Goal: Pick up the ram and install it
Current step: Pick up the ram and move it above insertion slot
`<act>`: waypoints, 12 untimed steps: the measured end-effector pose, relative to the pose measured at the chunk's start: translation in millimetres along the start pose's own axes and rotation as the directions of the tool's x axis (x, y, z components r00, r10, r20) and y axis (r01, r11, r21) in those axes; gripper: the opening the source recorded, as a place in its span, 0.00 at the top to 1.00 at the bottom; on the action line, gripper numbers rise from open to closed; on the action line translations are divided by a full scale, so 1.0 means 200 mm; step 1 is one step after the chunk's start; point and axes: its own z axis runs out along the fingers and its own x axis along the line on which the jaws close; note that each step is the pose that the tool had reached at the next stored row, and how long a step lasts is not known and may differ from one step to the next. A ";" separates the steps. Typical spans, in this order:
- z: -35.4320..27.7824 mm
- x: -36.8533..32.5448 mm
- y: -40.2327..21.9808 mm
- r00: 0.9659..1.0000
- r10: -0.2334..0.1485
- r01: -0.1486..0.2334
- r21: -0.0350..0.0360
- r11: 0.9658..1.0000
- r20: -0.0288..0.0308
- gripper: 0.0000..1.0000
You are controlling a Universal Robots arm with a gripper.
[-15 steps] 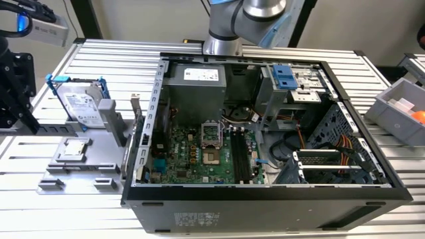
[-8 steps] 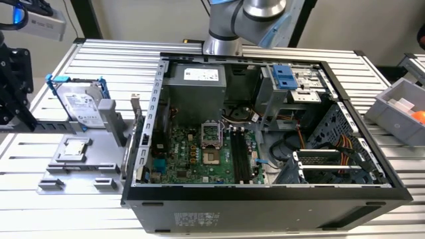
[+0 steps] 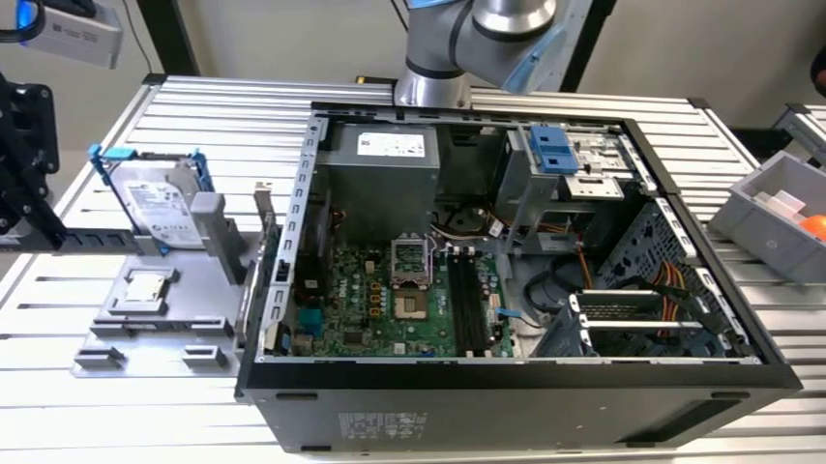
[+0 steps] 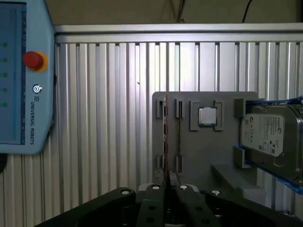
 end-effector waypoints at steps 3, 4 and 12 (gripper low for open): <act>-0.008 0.000 0.000 1.000 0.000 0.000 0.000 1.000 0.000 1.00; -0.009 0.000 0.000 1.000 0.000 0.000 0.000 1.000 0.000 1.00; -0.016 0.000 0.000 1.000 0.000 0.000 0.000 1.000 0.000 1.00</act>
